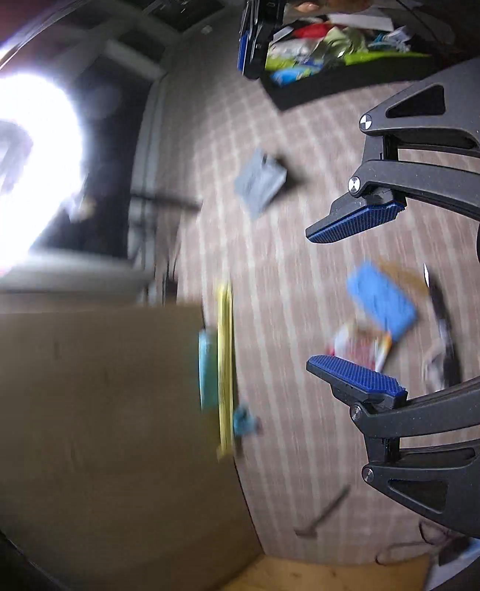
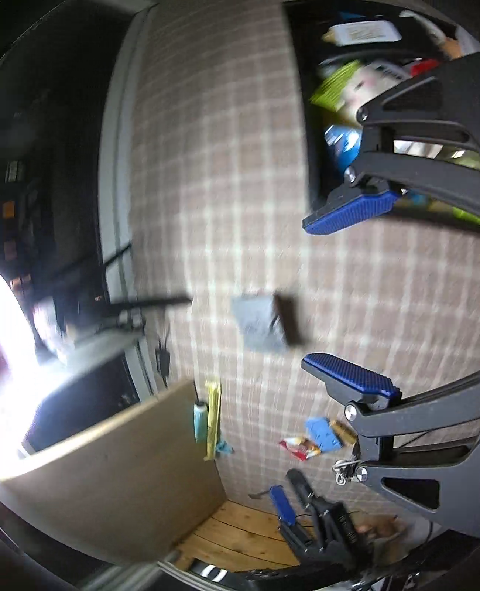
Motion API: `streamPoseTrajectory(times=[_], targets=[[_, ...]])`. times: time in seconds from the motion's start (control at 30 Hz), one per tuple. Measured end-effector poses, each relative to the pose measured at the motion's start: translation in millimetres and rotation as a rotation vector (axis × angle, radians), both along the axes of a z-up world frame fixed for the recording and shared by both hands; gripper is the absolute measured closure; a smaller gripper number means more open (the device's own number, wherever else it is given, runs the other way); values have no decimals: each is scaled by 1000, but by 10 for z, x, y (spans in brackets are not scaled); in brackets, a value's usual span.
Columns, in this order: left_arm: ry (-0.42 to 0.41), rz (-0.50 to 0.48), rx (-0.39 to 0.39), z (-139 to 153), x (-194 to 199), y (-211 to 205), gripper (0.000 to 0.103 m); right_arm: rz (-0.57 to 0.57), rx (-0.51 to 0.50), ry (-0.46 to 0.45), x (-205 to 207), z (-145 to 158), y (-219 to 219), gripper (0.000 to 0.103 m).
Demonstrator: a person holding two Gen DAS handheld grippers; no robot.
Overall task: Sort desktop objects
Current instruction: 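Move both grippers back toward the yellow straw stick by the board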
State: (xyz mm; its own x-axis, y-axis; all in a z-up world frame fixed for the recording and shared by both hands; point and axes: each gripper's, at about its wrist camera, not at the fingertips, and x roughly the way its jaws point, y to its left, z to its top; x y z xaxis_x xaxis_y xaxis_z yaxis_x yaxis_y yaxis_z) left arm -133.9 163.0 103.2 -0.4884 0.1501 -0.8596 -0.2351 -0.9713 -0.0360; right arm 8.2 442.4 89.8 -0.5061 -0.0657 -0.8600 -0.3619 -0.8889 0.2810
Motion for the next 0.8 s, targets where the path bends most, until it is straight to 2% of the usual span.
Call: streamPoseTrajectory(times=[0.13, 0.37, 0.43, 0.5, 0.57, 0.63, 0.8], targets=[[9, 95, -28, -3, -193, -534, 42, 53, -8, 17, -477, 65, -257, 37], [-6, 239, 51, -267, -748, -1193, 44, 68, -12, 2, -1297, -164, -681, 37], [-17, 260, 93, -354, -879, -1258, 49, 51, -13, -21, -1488, -284, -749, 38], [-26, 256, 121, -443, -1025, -1271, 55, 41, -40, -38, -1673, -416, -798, 45], [-23, 236, 104, -509, -1179, -1218, 61, 37, -54, -56, -1818, -512, -839, 64], [-13, 202, 93, -562, -1313, -1154, 69, 27, -53, -66, -1954, -598, -868, 70], [-8, 121, 63, -723, -1560, -996, 72, -23, -67, -84, -2178, -787, -850, 71]])
